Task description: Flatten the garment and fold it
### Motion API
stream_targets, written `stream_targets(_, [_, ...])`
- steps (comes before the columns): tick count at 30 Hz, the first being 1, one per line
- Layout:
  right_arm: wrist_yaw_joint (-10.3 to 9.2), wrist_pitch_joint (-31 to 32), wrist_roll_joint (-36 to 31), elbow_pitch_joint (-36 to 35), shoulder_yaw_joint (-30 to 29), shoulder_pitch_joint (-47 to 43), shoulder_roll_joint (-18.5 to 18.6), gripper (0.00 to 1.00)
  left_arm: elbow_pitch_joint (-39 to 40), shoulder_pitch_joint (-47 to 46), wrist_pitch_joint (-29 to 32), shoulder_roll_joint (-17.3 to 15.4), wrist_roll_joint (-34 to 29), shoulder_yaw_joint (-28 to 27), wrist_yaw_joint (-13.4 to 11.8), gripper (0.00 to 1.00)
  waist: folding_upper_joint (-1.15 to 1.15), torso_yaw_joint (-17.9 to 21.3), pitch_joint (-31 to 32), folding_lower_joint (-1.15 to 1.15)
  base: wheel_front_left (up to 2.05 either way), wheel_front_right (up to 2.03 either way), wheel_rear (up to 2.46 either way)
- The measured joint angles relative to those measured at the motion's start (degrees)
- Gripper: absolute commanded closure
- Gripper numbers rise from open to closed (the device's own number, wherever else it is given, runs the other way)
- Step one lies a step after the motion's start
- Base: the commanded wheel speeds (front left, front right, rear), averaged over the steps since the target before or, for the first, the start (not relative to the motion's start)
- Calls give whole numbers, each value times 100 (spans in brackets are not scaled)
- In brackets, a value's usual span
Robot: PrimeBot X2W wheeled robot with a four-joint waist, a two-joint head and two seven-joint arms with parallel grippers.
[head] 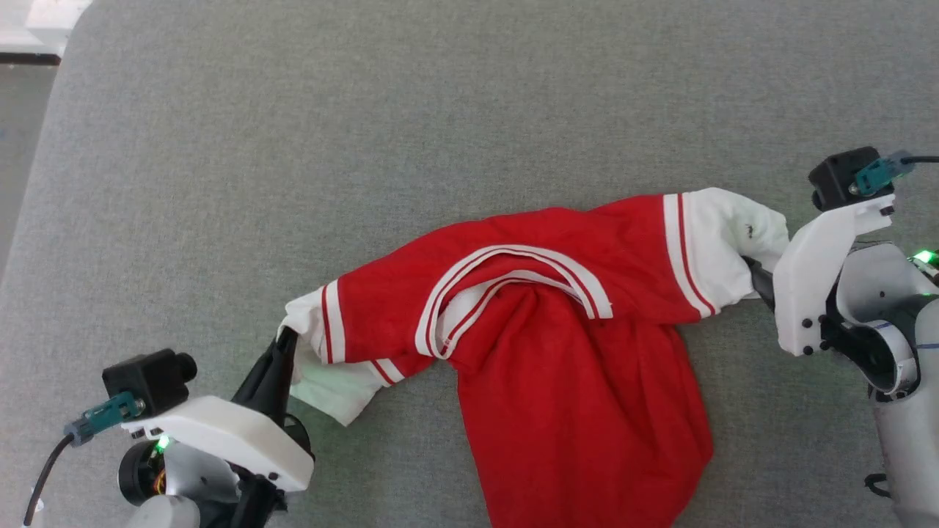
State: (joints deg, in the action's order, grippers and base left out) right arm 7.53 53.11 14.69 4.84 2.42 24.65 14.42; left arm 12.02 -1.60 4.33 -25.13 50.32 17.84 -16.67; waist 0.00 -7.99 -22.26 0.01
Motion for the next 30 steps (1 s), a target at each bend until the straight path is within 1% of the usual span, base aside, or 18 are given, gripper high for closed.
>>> stream_targets(2, [0,126,32,11,4,1,41,0,-18,-16,0,15,0,19,9,100,0,-38,-45,-1,0,0,0])
stream_targets(3, [0,193,54,9,7,3,60,29,-26,-27,1,23,1,24,31,100,0,-53,-63,-1,0,0,0])
stream_targets(4, [0,235,71,2,-22,5,63,72,-34,-47,1,26,1,30,44,100,0,-64,-79,-1,0,0,0])
stream_targets(5, [0,257,86,0,-56,9,58,100,-42,-77,1,25,1,30,45,100,0,-71,-94,-1,0,0,0])
stream_targets(9, [0,328,85,-40,-18,36,65,100,-75,-139,2,25,4,21,49,100,0,-59,-108,-1,0,0,0])
stream_targets(11, [0,215,85,-48,-41,29,37,100,-104,-139,-8,25,10,1,52,100,0,-33,-90,-1,0,0,0])
stream_targets(15, [0,-371,83,-26,-290,-39,-199,100,-116,-146,-154,56,25,-92,91,100,0,35,-6,0,0,0,0])
stream_targets(18, [0,-873,88,-63,-605,-36,-463,100,-92,-204,-330,79,21,-208,91,100,0,88,101,0,0,0,0])
stream_targets(20, [0,-1183,109,-148,-797,-25,-648,100,-37,-300,-416,89,7,-279,91,100,0,125,193,0,0,0,0])
stream_targets(24, [0,-1660,249,-361,-1003,93,-861,100,103,-584,-512,80,-12,-417,91,100,0,208,408,0,0,0,0])
stream_targets(30, [0,-2168,527,-589,-1160,554,-1061,100,211,-1378,-369,-209,-337,-489,29,100,0,350,795,-1,0,0,0])
